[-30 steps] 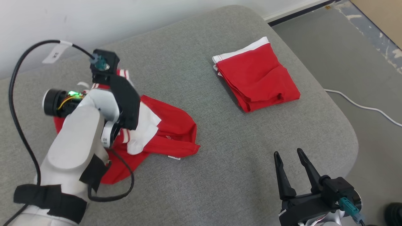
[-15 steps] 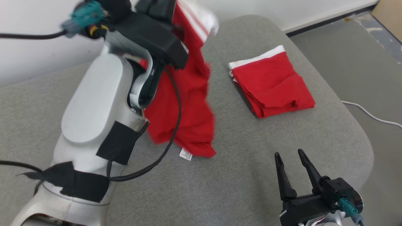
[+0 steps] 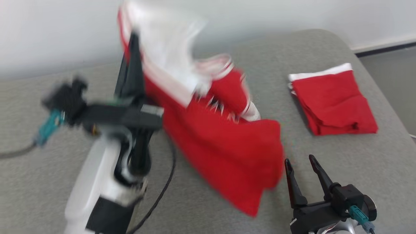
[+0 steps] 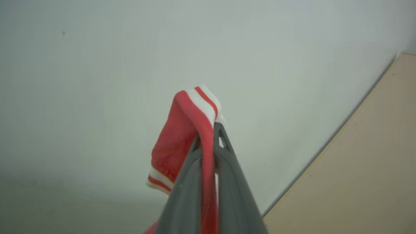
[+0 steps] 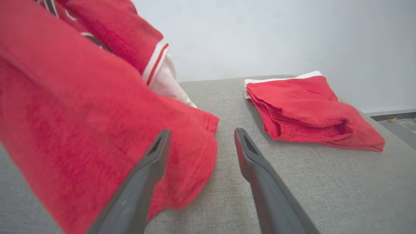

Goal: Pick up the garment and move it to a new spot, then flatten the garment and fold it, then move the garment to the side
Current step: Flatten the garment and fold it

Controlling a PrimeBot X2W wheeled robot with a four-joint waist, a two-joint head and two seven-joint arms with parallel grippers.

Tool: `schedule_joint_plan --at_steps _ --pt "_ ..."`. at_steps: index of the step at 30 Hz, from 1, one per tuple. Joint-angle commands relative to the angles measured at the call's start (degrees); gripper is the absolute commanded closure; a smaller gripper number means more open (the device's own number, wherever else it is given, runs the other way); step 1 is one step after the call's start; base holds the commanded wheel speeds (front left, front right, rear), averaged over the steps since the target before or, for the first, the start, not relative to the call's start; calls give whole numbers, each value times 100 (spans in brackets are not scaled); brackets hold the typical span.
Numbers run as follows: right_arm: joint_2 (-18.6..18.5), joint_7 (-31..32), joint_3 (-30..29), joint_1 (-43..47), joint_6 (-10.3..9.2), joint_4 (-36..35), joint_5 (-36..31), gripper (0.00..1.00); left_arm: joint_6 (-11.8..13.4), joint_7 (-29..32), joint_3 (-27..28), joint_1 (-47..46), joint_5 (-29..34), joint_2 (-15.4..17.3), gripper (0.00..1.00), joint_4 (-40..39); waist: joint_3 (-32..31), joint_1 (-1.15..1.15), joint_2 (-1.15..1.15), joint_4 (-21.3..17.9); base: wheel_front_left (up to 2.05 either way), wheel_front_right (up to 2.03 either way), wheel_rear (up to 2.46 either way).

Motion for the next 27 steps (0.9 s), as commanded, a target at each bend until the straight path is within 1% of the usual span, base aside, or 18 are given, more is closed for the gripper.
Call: schedule_joint_plan --at_steps 1,2,5,8,11,13,15,16,17,18,22,27 --pt "0 -1 40 -18 -14 -9 -75 0 64 -62 223 703 -59 100 100 168 -52 0 0 595 0 0 0" --pt "0 -1 40 -18 -14 -9 -75 0 64 -62 223 703 -59 100 100 168 -52 0 0 595 0 0 0" --pt "0 20 68 -26 -14 -42 -102 0 82 -89 666 1554 -165 116 100 392 -55 0 0 787 0 0 0" --pt "-3 33 45 -6 -14 -56 -145 0 14 -92 1342 2179 -118 79 100 428 -58 0 0 970 0 0 0" --pt "-4 79 49 20 -14 -70 -196 0 -150 -90 2008 2784 85 -7 100 415 -111 0 0 1142 0 0 0" --pt "-6 94 56 33 -14 -81 -209 0 -243 -91 2152 2964 153 -16 100 485 -137 0 0 1212 0 0 0" --pt "-7 120 93 44 -14 -84 -219 0 -306 -91 2177 3110 34 -12 100 594 -170 0 0 1266 0 0 0" --pt "-8 132 103 55 -14 -89 -223 0 -309 -91 2171 3183 -1 -10 90 635 -189 0 0 1287 0 0 0" --pt "-8 132 115 66 -14 -98 -216 0 -294 -91 2181 3237 -41 -8 61 671 -202 0 0 1301 0 0 0" --pt "-9 138 114 77 -15 -109 -213 0 -269 -91 2190 3283 -90 -7 0 704 -213 0 0 1315 0 0 0" --pt "-13 180 126 123 -14 -159 -211 0 -207 -92 2330 3493 -10 -8 0 730 -253 0 0 1344 0 0 0" --pt "-55 226 118 166 -14 -241 -189 0 -77 -92 2695 3866 488 -9 0 574 -293 0 0 1335 0 0 0"
